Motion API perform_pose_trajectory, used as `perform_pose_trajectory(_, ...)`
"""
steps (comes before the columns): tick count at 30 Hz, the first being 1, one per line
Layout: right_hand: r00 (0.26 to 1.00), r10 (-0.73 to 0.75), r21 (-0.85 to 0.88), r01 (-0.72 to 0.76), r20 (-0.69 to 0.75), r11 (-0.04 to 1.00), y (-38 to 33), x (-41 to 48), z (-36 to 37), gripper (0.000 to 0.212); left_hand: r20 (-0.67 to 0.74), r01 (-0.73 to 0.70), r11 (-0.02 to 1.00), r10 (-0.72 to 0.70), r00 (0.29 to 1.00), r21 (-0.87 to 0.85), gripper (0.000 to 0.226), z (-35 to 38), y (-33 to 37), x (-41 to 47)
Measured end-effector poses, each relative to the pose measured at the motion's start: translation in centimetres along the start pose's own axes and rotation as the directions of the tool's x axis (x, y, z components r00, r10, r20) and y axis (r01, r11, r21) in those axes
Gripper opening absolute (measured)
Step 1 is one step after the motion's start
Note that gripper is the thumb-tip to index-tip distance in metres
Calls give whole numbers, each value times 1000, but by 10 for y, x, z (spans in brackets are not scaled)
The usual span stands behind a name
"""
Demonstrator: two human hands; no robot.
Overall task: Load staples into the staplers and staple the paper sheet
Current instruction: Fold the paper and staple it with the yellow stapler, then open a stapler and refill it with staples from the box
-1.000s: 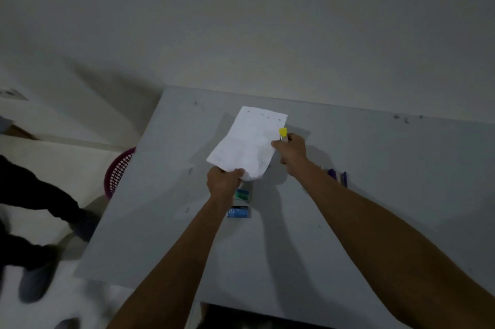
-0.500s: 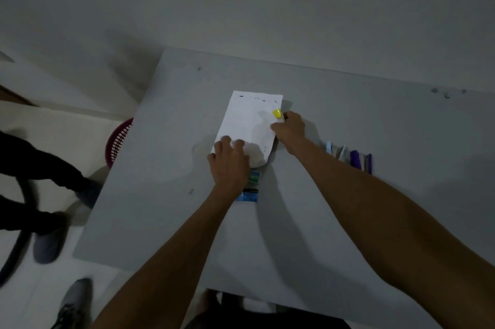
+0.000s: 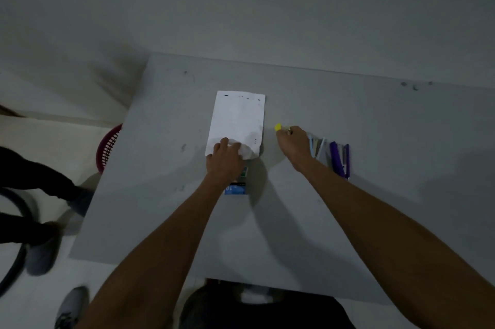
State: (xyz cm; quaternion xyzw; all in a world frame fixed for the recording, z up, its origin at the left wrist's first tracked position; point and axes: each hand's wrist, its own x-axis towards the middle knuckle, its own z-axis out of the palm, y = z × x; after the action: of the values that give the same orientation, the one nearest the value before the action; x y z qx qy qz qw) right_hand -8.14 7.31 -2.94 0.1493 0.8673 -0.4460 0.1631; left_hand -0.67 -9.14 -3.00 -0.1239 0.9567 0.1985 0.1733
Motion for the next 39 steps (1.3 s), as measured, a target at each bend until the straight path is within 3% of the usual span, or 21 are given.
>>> perform_pose_trajectory(4, 991, -126, -254, 111, -45, 961, 15, -16, -3, 29, 19, -9, 1000, 8, 1000, 21, 44, 1, 1, -2)
perform_pose_trajectory(7, 990, -134, -427, 99, -52, 899, 15, -24, -1, 34, 26, -4, 1000, 3, 1000, 28, 45, 2, 2, -2)
perform_pose_trajectory(11, 988, -120, -523, 52, -98, 851, 14, -29, 0, 36, 13, -10, 999, 9, 1000, 36, 45, 5, 1, -1)
perform_pose_trajectory(22, 997, -59, -424, 34, -47, 905, 19, -33, -9, 48, -13, -24, 999, 25, 1000, 48, 46, 5, 1, -5)
perform_pose_trajectory(29, 968, -208, -443, 126, -141, 887, 32, -39, -39, 37, -7, -45, 999, 45, 999, 27, 50, 3, -3, -13)
perform_pose_trajectory(39, 992, -89, -378, 50, -85, 924, 46, -30, -55, 54, -119, -37, 998, 31, 992, -52, 55, 11, 3, -38)
